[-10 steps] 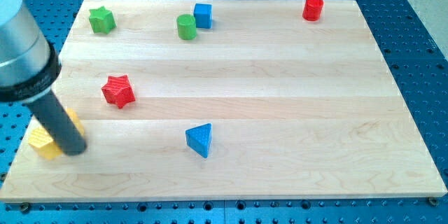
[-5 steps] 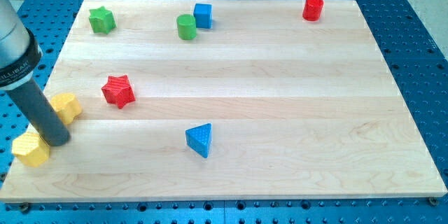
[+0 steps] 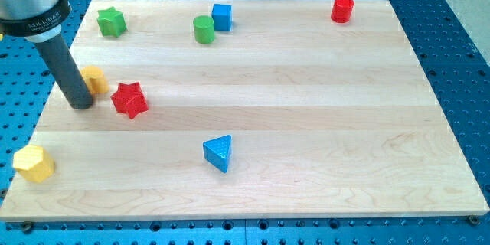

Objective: Move the yellow heart diagonal to the red star

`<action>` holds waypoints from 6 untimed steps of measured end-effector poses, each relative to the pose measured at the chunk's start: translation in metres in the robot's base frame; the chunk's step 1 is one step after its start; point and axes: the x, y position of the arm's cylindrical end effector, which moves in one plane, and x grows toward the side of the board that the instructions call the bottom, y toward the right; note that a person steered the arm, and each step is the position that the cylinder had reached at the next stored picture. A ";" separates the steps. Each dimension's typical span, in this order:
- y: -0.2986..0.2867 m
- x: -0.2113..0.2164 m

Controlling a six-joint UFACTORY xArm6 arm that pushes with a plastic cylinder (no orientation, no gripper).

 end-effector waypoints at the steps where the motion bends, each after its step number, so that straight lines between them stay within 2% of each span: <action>1: 0.004 -0.001; 6: 0.008 0.001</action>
